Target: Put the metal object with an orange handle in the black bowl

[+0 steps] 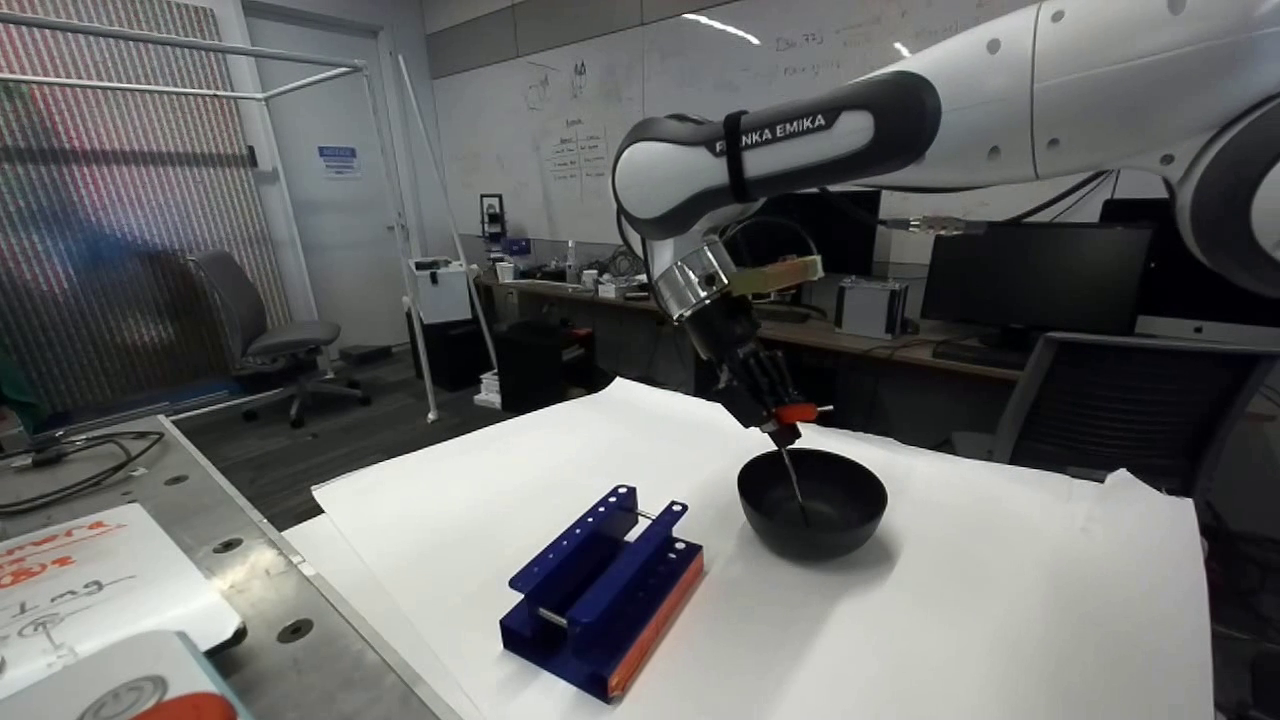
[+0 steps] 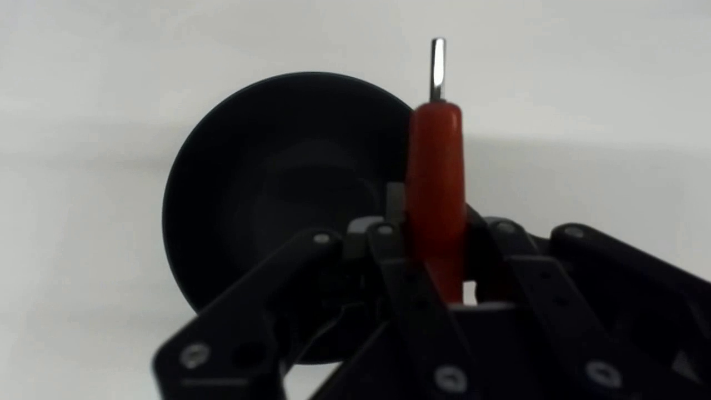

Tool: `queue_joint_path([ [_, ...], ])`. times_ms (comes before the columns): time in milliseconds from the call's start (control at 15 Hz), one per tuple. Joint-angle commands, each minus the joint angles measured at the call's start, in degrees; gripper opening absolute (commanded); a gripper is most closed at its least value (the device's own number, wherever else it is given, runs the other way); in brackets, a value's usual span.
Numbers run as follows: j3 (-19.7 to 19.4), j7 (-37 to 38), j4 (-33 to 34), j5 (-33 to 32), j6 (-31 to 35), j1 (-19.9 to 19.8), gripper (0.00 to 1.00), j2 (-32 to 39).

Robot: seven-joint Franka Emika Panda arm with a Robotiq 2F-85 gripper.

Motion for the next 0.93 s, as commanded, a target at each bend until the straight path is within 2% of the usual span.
queue_joint_path([
  [0,0.6,0.1,-0.2,1.6,1.9,-1.2,0.12,0.9],
  [133,0.7,0.1,0.1,2.2,2.3,-1.7,0.12,1.6],
  [200,0.9,0.2,0.4,2.7,2.0,-2.0,0.16,2.1],
  [267,0.9,0.2,0.6,3.1,1.8,-2.2,0.43,2.5],
  [400,1.1,0.4,0.9,3.8,1.6,-2.7,0.51,3.1],
  [800,1.5,-0.2,1.1,6.6,1.9,-3.8,0.97,3.5],
  [867,1.6,-0.5,1.1,7.1,2.4,-3.9,1.00,3.3],
])
